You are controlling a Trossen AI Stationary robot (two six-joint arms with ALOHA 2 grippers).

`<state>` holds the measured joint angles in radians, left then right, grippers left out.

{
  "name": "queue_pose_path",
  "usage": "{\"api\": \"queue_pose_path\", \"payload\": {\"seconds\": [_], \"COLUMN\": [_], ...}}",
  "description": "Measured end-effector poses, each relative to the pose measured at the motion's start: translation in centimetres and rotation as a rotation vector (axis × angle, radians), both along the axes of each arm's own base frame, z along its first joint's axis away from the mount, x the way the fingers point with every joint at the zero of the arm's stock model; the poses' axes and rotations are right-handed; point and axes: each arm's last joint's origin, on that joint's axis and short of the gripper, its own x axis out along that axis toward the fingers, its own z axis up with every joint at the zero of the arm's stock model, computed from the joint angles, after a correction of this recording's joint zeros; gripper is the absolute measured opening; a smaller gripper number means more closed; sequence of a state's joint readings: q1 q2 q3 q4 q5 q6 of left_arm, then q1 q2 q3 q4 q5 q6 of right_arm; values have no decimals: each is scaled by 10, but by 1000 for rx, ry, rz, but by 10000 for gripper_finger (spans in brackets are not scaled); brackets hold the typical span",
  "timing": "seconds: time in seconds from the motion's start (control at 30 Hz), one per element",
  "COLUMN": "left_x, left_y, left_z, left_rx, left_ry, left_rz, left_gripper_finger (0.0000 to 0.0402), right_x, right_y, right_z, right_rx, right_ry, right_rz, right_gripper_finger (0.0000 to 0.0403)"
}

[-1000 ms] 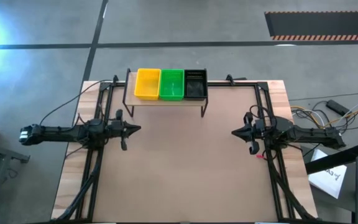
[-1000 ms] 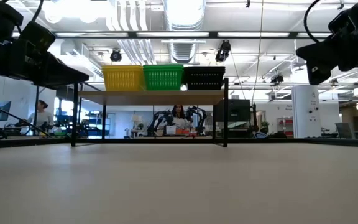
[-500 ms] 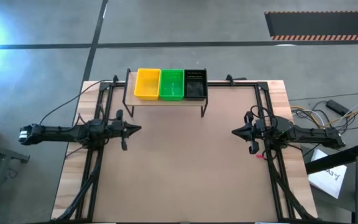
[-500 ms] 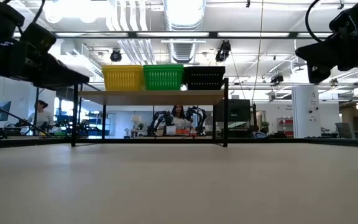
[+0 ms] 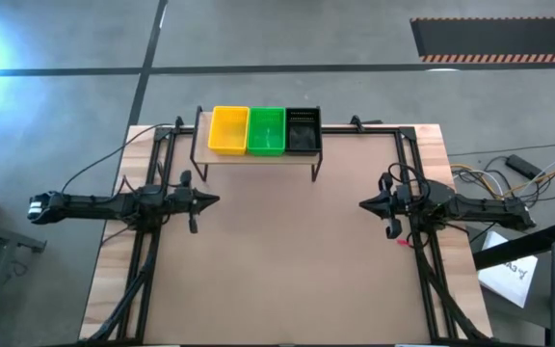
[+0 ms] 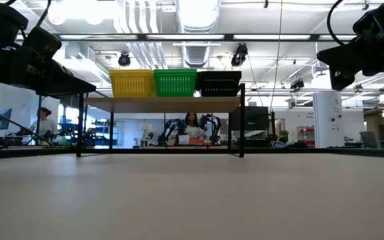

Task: Stack baskets on shelf by color
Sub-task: Return to Home Position

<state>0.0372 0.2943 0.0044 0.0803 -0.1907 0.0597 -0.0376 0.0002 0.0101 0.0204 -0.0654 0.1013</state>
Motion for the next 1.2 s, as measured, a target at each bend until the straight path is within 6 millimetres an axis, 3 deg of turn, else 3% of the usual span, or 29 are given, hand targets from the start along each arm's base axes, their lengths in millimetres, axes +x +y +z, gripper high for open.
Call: {"api": "queue_pose_path", "payload": {"seconds": [1.2], "left_x": [0], "left_y": [0], "left_z": [0], "left_rx": [0], "left_ry": [-1], "left_rz": [-1], "left_gripper_finger": [0], "right_x": [1], "right_y": [0], "right_z": [-2], "right_rx": [1], "right_ry": [22], "right_rz": [2], "right_gripper_finger": [9]}}
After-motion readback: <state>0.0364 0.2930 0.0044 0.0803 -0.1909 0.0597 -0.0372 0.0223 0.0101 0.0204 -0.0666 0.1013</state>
